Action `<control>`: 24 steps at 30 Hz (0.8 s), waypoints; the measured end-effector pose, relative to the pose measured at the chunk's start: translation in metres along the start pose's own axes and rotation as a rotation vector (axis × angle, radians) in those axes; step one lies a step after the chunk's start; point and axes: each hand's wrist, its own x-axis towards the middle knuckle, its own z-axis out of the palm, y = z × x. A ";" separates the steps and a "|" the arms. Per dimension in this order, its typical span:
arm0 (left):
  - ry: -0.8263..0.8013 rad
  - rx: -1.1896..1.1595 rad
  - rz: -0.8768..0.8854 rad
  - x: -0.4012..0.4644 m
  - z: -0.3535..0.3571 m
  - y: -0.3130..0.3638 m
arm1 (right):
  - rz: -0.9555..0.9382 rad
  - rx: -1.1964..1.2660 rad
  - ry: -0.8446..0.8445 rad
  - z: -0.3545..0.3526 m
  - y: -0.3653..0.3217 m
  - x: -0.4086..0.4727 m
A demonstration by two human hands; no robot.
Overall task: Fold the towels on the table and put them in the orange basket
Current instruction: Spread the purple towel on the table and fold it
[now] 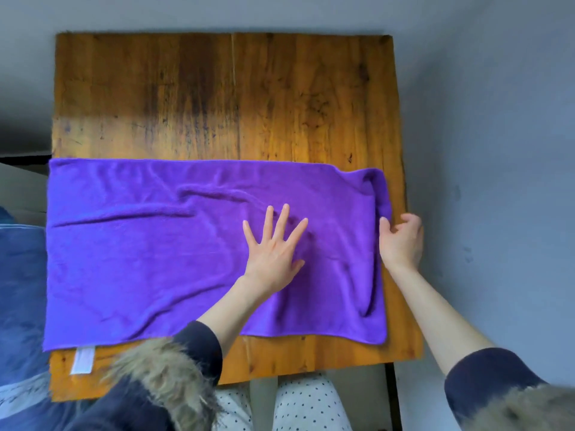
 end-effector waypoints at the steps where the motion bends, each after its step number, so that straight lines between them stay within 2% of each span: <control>1: -0.023 0.003 -0.007 0.005 0.003 0.008 | 0.031 0.001 -0.039 -0.003 0.001 0.012; 5: -0.083 0.008 -0.064 0.015 0.012 0.021 | 0.053 -0.036 -0.282 -0.003 0.003 0.040; 7: -0.069 -0.002 -0.092 0.015 0.013 0.022 | 0.056 0.003 -0.345 -0.001 0.005 0.046; 10: -0.077 -0.011 -0.121 0.015 0.009 0.025 | 0.067 0.014 -0.331 -0.010 0.007 0.061; 14: -0.097 0.011 -0.146 0.017 0.005 0.030 | -0.007 0.125 -0.168 -0.031 0.005 0.105; 16: -0.110 0.031 -0.151 0.019 0.004 0.031 | -0.052 0.215 -0.147 -0.039 0.006 0.125; 24: -0.046 0.114 -0.038 0.034 0.005 0.045 | 0.029 0.322 -0.452 -0.029 0.050 0.109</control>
